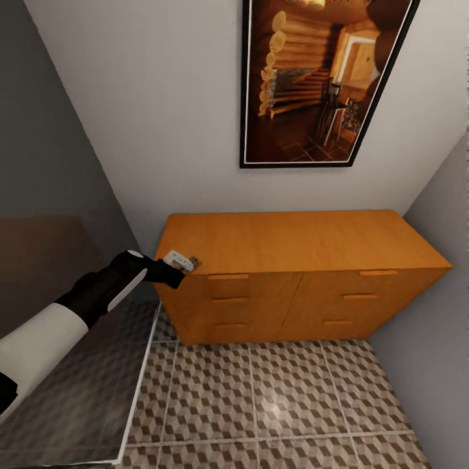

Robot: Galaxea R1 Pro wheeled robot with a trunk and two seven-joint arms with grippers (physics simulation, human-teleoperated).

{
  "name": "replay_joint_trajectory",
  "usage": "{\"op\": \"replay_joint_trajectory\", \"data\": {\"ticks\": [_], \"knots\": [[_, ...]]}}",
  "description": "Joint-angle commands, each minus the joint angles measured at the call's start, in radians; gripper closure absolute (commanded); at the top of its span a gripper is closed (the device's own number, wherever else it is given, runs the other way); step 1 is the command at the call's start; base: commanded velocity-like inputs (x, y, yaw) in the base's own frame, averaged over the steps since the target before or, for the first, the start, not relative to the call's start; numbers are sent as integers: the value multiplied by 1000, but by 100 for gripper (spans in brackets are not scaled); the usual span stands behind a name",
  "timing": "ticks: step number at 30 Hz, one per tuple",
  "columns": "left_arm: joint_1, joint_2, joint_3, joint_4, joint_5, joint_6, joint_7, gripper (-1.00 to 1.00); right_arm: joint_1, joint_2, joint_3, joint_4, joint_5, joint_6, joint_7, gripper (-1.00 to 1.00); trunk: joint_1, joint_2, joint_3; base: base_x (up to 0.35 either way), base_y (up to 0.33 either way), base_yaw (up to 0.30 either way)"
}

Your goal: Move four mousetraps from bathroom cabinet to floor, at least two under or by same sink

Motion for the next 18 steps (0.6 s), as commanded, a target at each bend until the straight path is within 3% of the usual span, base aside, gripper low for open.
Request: {"op": "replay_joint_trajectory", "data": {"ticks": [1,18], "knots": [[-1,1,-3,-1,-1,3,0,100,-1,0,9,1,-11,-4,-2,100,0,-2,-2,-338,0,0],[-1,0,-5,2,-1,3,0,100,-1,0,9,1,-11,-4,-2,100,0,-2,-2,-338,-55,0]]}}
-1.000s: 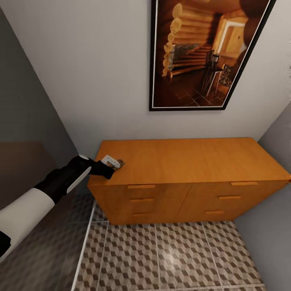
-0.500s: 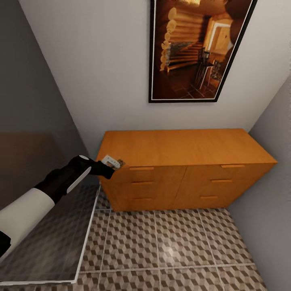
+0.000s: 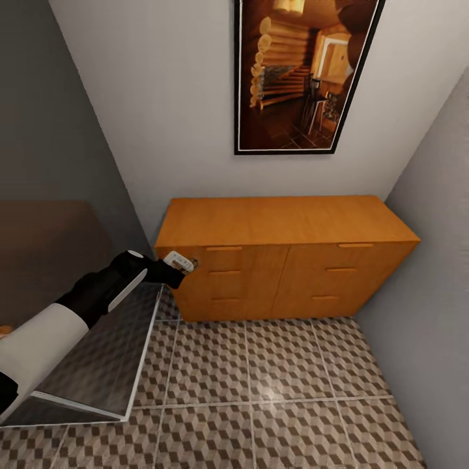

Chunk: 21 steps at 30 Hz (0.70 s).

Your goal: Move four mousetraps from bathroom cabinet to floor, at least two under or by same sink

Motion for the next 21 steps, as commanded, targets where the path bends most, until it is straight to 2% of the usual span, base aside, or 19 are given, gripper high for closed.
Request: {"op": "replay_joint_trajectory", "data": {"ticks": [1,12,21], "knots": [[-1,1,-3,-1,-1,3,0,100,-1,0,9,1,-11,-3,-2,100,0,-2,-2,-338,-75,0],[-1,1,-3,2,-1,3,0,100,-1,0,9,1,-11,-3,-2,100,0,-2,-2,-319,-35,0],[-1,0,-4,4,1,3,0,100,-1,0,9,1,-11,-3,-2,100,0,-2,-2,-42,-1,0]]}}
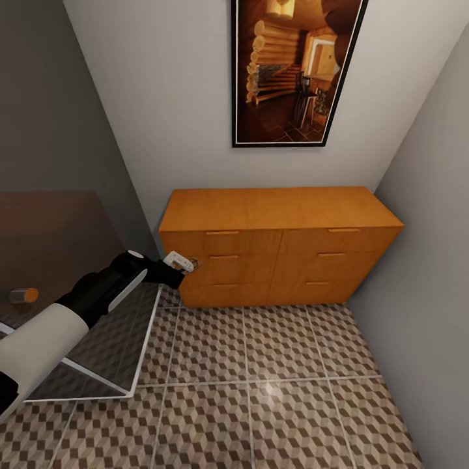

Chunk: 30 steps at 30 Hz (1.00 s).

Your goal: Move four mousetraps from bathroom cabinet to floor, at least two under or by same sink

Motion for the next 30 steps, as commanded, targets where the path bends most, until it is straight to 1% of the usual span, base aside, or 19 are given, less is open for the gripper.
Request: {"op": "replay_joint_trajectory", "data": {"ticks": [1,6,11,16,18,20,21,22,23,25,26,28,29,30], "knots": [[-1,1,-3,-1,-1,3,0,100,-1,0,9,1,-11,-4,-2,100,1,-2,-2,-4,0,0],[-1,0,-4,12,0,1,-1,100,-1,0,9,1,-11,-4,-2,100,1,-2,-2,-1,0,0],[0,-5,-6,51,2,-4,-3,100,-1,-1,9,1,-11,-3,-2,100,1,-2,-2,0,0,0],[29,-23,-7,107,2,-15,-2,100,-1,-1,9,1,-11,-4,-2,100,1,-2,-2,0,0,0],[45,-29,-7,141,2,-43,-2,100,-1,-1,9,1,-11,-4,-2,100,1,-2,-2,0,0,0],[63,-34,-7,197,4,-119,-2,100,-1,-1,9,1,-11,-4,-2,100,1,-2,-2,0,0,0],[66,-35,-7,213,4,-141,-2,100,-1,-1,9,1,-11,-3,-2,100,1,-2,-2,0,0,0],[72,-37,-7,248,5,-184,-2,100,-1,-1,9,1,-11,-4,-2,100,1,-2,-2,0,0,0],[75,-40,-7,267,5,-203,-2,100,-1,-1,9,1,-11,-4,-2,100,1,-2,-2,0,0,0],[88,-54,-7,347,6,-270,-2,100,-1,-1,9,1,-11,-4,-2,100,1,-2,-2,0,0,0],[90,-57,-7,367,6,-284,-2,100,-1,-1,9,1,-11,-4,-2,100,1,-2,-2,0,0,0],[98,-67,-7,436,7,-340,-3,100,-1,-1,9,1,-11,-4,-2,100,1,-2,-2,0,0,0],[99,-69,-7,453,7,-354,-3,100,-1,-1,9,1,-11,-4,-2,100,1,-2,-2,0,0,0],[101,-74,-7,485,7,-384,-3,100,-1,-1,9,1,-11,-3,-2,100,1,-2,-2,0,0,0]]}}
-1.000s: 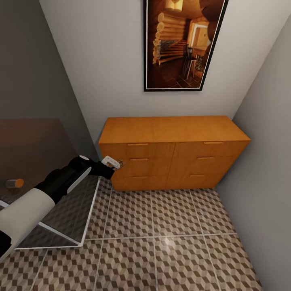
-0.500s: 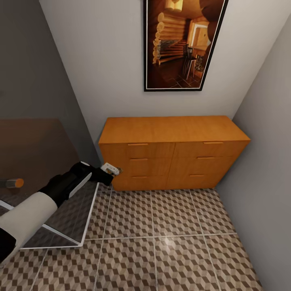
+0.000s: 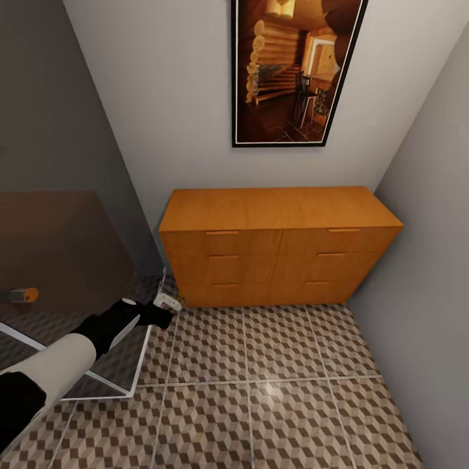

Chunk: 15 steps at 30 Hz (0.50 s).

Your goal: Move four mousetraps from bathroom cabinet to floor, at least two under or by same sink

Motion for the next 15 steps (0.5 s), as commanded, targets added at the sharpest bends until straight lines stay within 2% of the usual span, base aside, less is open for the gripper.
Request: {"op": "replay_joint_trajectory", "data": {"ticks": [1,6,11,15], "knots": [[2,-3,-5,32,6,-26,1,100,-1,0,9,1,-11,-4,-2,100,0,-2,-2,0,0,0],[24,-21,-5,158,7,-148,0,100,-1,0,9,1,-11,-4,-2,100,0,-2,-2,0,0,0],[59,-34,-4,223,9,-215,0,100,-1,0,9,0,-11,-4,-2,100,0,-2,-2,0,0,0],[91,-35,-3,236,9,-236,1,100,-1,0,9,0,-11,-4,-2,100,0,-2,-2,0,0,0]]}}
